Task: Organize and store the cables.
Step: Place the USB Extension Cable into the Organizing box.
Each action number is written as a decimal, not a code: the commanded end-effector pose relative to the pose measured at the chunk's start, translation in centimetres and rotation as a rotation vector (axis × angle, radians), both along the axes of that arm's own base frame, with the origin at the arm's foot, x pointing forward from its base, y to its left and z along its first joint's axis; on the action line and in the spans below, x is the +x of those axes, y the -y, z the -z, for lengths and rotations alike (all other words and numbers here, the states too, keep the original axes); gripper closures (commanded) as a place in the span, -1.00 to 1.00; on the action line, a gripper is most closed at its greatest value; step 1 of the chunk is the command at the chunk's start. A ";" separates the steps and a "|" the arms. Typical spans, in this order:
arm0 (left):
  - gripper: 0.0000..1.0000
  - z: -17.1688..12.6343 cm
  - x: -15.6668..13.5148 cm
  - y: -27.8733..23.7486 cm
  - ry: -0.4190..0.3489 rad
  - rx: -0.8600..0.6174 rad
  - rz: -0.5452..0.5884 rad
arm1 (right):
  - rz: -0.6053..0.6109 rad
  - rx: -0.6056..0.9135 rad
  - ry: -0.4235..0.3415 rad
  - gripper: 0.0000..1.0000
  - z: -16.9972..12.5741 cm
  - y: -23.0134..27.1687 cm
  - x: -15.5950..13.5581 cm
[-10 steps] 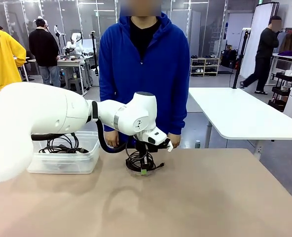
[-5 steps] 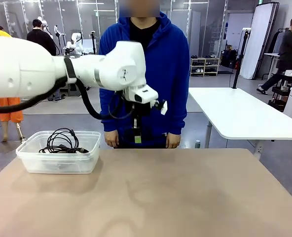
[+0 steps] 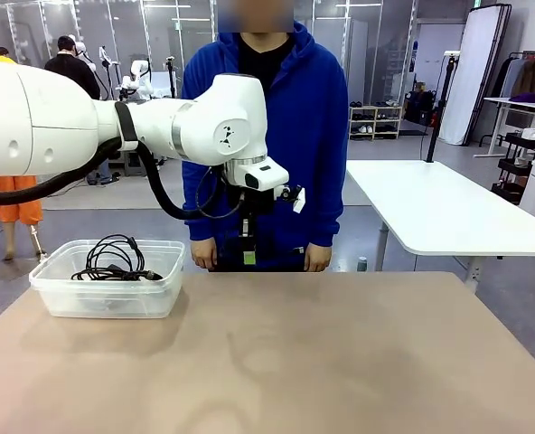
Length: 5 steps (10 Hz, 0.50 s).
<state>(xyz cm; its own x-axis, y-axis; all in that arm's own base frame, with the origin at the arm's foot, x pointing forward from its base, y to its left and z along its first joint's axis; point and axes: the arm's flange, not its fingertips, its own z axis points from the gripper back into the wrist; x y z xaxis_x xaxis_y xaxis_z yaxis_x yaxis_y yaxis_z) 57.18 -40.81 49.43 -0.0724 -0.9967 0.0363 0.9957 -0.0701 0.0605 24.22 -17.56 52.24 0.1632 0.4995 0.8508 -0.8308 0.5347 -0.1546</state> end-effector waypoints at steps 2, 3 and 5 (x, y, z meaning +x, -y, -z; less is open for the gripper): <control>0.73 0.0 0.0 0.0 0.000 0.000 0.000 | -0.009 -0.003 0.011 -1.00 0.0 0.1 -0.1; 0.73 -1.1 0.2 -1.9 0.030 -0.012 0.109 | -0.009 -0.003 0.011 -1.00 0.0 0.1 -0.1; 0.73 -2.4 -0.2 -8.6 0.077 -0.040 0.157 | -0.009 -0.003 0.011 -1.00 0.0 0.1 -0.1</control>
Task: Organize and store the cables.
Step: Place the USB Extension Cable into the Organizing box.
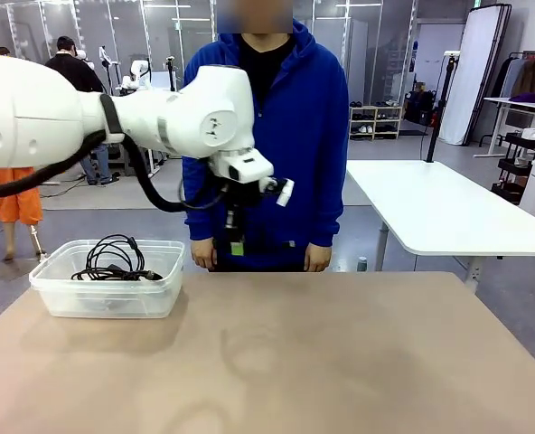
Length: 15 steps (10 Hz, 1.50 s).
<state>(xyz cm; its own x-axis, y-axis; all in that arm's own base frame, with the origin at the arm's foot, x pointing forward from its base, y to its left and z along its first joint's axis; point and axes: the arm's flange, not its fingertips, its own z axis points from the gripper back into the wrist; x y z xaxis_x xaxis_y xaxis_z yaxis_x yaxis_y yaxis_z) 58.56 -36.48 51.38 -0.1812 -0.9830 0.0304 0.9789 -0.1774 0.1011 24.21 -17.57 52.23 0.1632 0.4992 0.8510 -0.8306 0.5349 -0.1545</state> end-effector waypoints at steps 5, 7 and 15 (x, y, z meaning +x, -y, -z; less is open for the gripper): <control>0.73 -2.3 -1.2 -18.5 0.135 -0.081 0.028 | -0.010 -0.003 0.011 -1.00 0.0 0.0 -0.1; 0.73 -1.5 -0.9 -22.1 0.099 -0.101 -0.028 | -0.010 -0.003 0.011 -1.00 0.0 0.0 -0.1; 0.49 4.6 2.1 -25.2 0.030 -0.039 -0.257 | -0.010 -0.003 0.011 -1.00 0.0 0.0 -0.1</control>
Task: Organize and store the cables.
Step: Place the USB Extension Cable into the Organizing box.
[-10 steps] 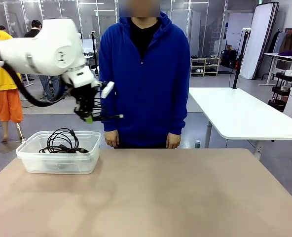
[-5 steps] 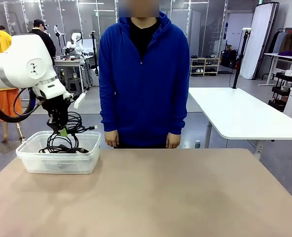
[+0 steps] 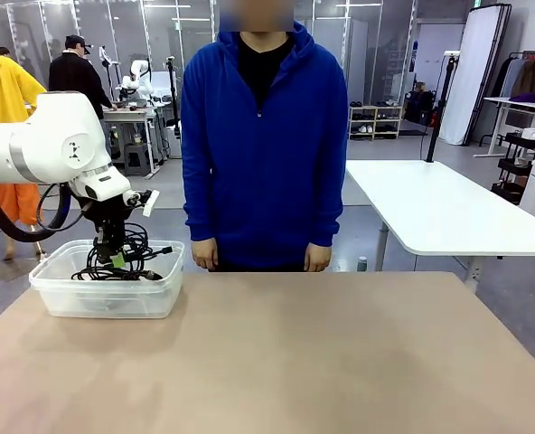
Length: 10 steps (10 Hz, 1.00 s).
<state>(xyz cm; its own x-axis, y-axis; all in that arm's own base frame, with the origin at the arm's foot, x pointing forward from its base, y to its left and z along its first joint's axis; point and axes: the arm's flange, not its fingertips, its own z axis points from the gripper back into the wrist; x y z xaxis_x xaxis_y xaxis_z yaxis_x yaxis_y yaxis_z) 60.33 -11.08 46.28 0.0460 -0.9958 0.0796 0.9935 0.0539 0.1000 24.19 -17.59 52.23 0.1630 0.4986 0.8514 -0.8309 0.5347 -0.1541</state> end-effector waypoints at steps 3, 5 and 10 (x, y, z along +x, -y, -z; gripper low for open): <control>0.18 -0.9 0.6 0.1 0.045 0.007 -0.043 | -0.009 -0.004 0.011 -1.00 0.0 0.0 -0.1; -0.09 -1.1 0.5 -0.1 0.050 0.008 -0.045 | -0.009 -0.004 0.011 -1.00 0.0 0.0 -0.1; -0.85 -1.7 0.4 -0.5 0.062 -0.018 -0.059 | -0.009 -0.004 0.011 -1.00 0.0 0.0 -0.1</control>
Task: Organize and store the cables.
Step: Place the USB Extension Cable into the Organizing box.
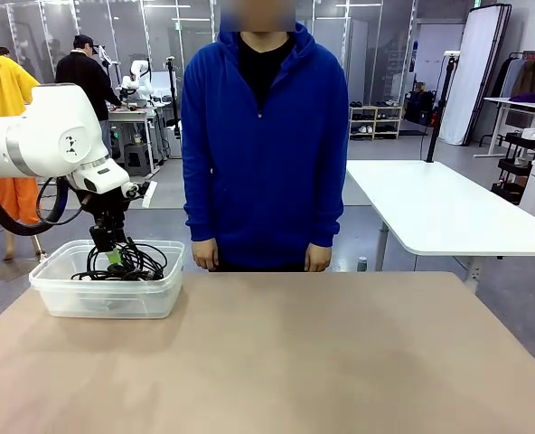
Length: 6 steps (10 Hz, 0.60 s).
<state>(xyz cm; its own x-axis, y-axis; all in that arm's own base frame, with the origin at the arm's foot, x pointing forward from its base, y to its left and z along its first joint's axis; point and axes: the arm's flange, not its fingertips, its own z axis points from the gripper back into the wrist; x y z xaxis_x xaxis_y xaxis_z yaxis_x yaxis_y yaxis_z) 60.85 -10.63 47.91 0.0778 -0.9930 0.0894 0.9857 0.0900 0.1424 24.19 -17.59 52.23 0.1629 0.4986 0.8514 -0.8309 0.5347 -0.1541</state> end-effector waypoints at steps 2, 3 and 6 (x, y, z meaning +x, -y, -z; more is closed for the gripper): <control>-1.00 -0.2 0.2 -0.1 0.050 -0.016 -0.064 | -0.009 -0.004 0.011 -1.00 0.0 0.0 -0.1; -1.00 0.0 0.0 0.0 0.000 -0.001 -0.003 | -0.009 -0.004 0.011 -1.00 0.0 0.0 -0.1; -1.00 0.0 0.0 0.0 0.000 -0.001 -0.003 | -0.009 -0.004 0.011 -1.00 0.0 0.0 -0.1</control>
<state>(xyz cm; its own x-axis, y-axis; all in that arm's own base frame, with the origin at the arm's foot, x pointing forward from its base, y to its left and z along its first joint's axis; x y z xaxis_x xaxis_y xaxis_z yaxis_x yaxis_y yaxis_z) 60.92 -10.81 47.95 0.0916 -0.9913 0.0949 0.9833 0.1051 0.1485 24.19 -17.59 52.23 0.1629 0.4986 0.8514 -0.8309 0.5347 -0.1541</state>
